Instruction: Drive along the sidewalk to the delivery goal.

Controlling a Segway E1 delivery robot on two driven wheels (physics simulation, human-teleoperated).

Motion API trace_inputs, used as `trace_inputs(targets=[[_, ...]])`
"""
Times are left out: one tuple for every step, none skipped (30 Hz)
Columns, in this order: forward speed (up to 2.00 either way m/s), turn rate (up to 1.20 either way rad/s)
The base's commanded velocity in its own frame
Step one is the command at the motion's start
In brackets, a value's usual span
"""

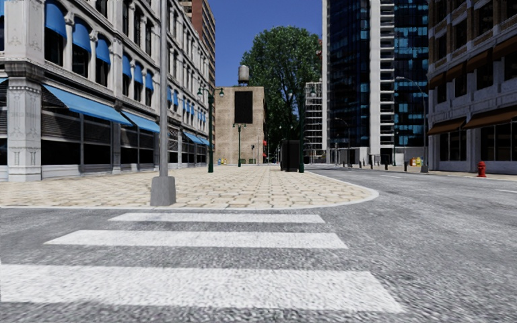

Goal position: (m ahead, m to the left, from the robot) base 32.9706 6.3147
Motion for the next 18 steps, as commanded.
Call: trace_inputs(targets=[[2.00, 0.00], [2.00, 0.00], [2.00, 0.00], [2.00, 0.10], [2.00, 0.16], [2.00, 0.16], [2.00, 0.18], [2.00, 0.20], [2.00, 0.21], [2.00, 0.22], [2.00, 0.22], [2.00, 0.22], [2.00, 0.22], [2.00, 0.22], [2.00, 0.22], [2.00, 0.22], [2.00, 0.22], [2.00, 0.22]])
